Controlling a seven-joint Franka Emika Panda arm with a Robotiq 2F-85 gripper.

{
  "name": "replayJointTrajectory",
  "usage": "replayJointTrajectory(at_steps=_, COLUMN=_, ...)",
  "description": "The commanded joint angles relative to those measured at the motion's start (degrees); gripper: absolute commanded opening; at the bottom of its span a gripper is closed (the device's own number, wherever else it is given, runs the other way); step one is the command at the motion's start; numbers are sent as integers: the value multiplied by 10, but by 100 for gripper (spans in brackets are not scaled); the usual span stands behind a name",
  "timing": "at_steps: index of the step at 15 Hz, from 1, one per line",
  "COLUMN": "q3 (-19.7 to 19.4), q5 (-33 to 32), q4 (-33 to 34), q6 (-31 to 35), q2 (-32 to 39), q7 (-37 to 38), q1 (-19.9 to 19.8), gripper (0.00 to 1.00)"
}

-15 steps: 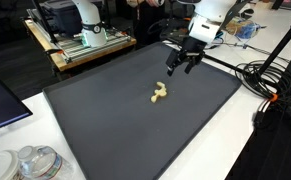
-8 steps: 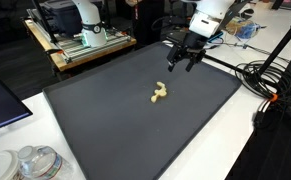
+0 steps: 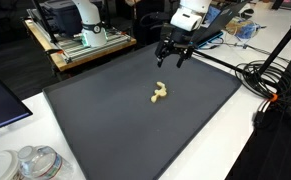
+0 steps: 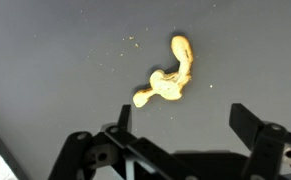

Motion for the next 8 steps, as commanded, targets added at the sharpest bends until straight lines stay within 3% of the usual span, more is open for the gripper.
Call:
replayJointTrajectory(at_steps=1, q3=10, q5=16, q4=-109, q6=61, q2=-80, q7=1, q1=-21, gripper=100)
replayJointTrajectory(at_steps=8, q3=21, q5=66, q4=-242, q6=166, q2=-179, q7=-47, q1=-65, gripper=100)
